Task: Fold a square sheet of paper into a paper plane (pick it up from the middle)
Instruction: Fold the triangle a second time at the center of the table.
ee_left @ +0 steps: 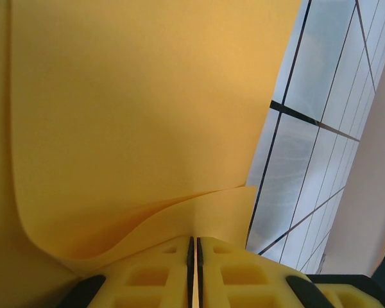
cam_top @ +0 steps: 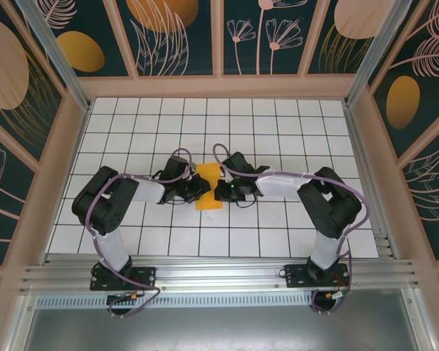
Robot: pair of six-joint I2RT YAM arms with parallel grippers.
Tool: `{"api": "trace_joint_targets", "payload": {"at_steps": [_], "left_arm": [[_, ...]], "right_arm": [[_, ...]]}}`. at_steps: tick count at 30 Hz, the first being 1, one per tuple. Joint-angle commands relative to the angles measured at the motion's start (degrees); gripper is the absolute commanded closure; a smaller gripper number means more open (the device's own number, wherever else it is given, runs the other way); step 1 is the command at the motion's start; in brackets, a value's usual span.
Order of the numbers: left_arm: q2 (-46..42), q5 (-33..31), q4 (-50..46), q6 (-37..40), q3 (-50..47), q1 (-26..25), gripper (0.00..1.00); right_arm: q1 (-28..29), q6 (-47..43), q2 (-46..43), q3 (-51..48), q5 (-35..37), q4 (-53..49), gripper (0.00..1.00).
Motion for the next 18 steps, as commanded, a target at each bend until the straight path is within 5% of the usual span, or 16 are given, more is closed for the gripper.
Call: {"api": "trace_joint_targets", "payload": {"at_steps": [1,18], "left_arm": [[1.4,-7.1,-8.5,1.5,-1.3,0.6,0.86],[0.3,-6.7,-8.6,1.3,0.7,0.6,0.86]], "right_arm": [[-0.3,-1.9,1.6,2.0,-1.4,-0.3,0.9],[-0.8,-2.5,1.4,-2.8,-2.0,-0.9,0.9]]}}
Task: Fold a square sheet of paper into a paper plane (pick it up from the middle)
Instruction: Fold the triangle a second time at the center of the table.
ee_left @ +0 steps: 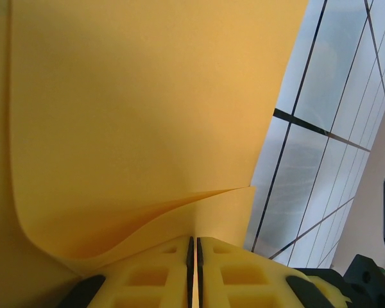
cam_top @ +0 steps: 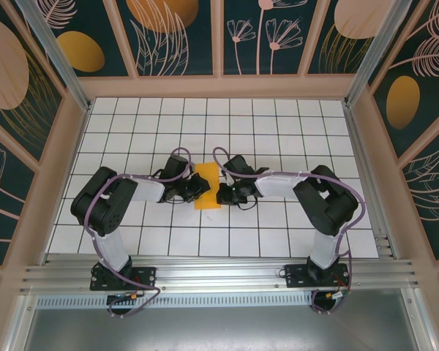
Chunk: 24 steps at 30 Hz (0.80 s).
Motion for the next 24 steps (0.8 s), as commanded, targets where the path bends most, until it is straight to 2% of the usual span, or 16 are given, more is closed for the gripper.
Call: {"api": "trace_joint_targets", "payload": {"at_steps": [1,13,20,24], "left_arm": [[0.9,-4.5,-5.4,1.3,-0.3,0.7,0.86],[-3.9,1.8,2.1,-1.2,-1.8,0.3,0.79],[-2.9,4.7,8.2,-3.6,-4.0,-0.8,0.81],[-1.7,4.3,7.0,-2.9,-3.4,-1.3,0.83]], "right_arm": [[-0.3,-1.2,-0.1,-1.5,-1.2,-1.2,0.9],[-0.4,-0.9,1.5,-0.4,0.2,-3.0,0.91],[-0.4,-0.6,1.9,-0.2,0.4,-3.1,0.91],[-0.4,-0.5,1.8,-0.2,0.5,-3.1,0.91]]}}
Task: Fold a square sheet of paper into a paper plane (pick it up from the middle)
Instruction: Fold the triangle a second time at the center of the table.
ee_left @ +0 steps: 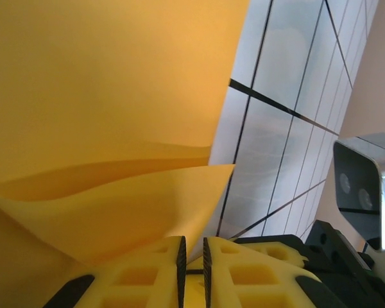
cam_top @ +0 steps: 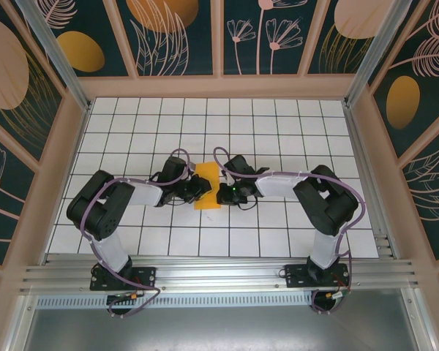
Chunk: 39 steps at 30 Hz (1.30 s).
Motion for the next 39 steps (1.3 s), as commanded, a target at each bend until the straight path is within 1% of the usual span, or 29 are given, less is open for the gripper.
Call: {"api": "trace_joint_targets", "payload": {"at_steps": [1,5,9,14,23,27,35,37,39], "left_arm": [[1.3,0.6,0.5,-0.2,0.2,-0.5,0.84],[2.6,-2.1,-4.1,1.7,1.2,-0.4,0.86],[3.6,-3.2,-5.6,2.3,1.6,-0.5,0.87],[3.5,-4.8,-7.4,3.0,2.0,-0.4,0.88],[3.3,-5.1,-7.8,3.2,1.8,-0.5,0.88],[3.2,-5.2,-8.0,3.3,1.9,-0.5,0.88],[2.9,-5.4,-8.7,3.8,2.6,-0.4,0.88],[2.4,-5.0,-8.3,3.8,2.9,-0.5,0.86],[1.2,-3.5,-6.8,3.2,2.6,-0.5,0.83]], "right_arm": [[-0.2,-0.6,1.5,0.0,0.9,-3.2,0.91],[-0.2,-1.2,-0.4,1.0,0.6,-3.0,0.91],[-0.2,-2.2,-2.8,3.6,0.0,-3.4,0.91],[0.6,-2.6,-3.5,5.0,-1.6,-3.0,0.9],[1.8,-2.2,0.2,4.2,-1.7,-3.3,0.9],[1.6,-1.5,1.7,3.2,0.8,-4.0,0.9],[1.3,0.2,2.3,-0.3,1.1,-2.9,0.91],[1.3,0.3,2.3,-0.7,1.2,-2.8,0.91],[1.3,0.4,2.3,-0.8,1.4,-3.0,0.91]]}}
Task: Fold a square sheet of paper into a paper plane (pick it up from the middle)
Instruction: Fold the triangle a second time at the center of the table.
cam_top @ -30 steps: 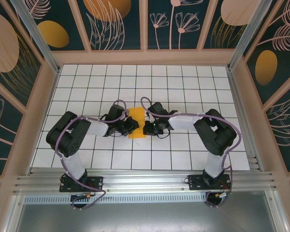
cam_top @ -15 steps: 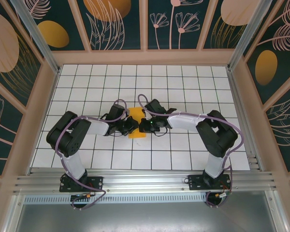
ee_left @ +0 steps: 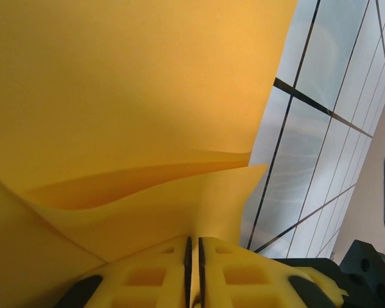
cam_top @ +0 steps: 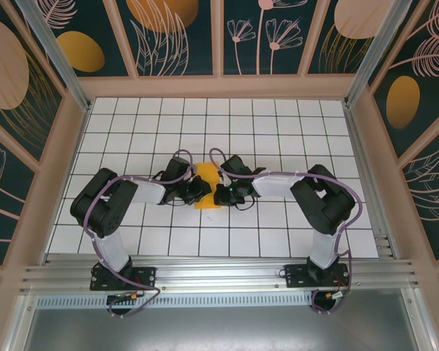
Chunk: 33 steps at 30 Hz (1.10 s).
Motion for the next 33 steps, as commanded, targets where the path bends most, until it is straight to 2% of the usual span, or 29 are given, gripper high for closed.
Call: {"api": "trace_joint_targets", "payload": {"at_steps": [1,6,16,30,33], "left_arm": [[-1.6,-0.8,-0.8,0.5,0.1,-0.1,0.81],[-4.4,-1.3,-0.6,-0.7,-1.1,-0.6,0.81],[-0.4,-0.3,4.2,-4.6,-3.1,-2.6,0.86],[1.3,-8.3,-6.8,1.1,0.7,-2.4,0.87],[1.0,-8.1,-7.4,2.6,1.4,-1.2,0.87]], "right_arm": [[0.0,1.1,1.1,-2.1,1.7,-2.7,0.91],[-0.1,1.5,1.1,-1.7,2.1,-3.2,0.91],[-0.1,2.3,1.2,-1.6,2.3,-3.9,0.91],[0.5,1.9,2.5,-3.1,5.6,-8.2,0.91],[0.7,1.5,3.3,-4.0,6.3,-9.3,0.91]]}}
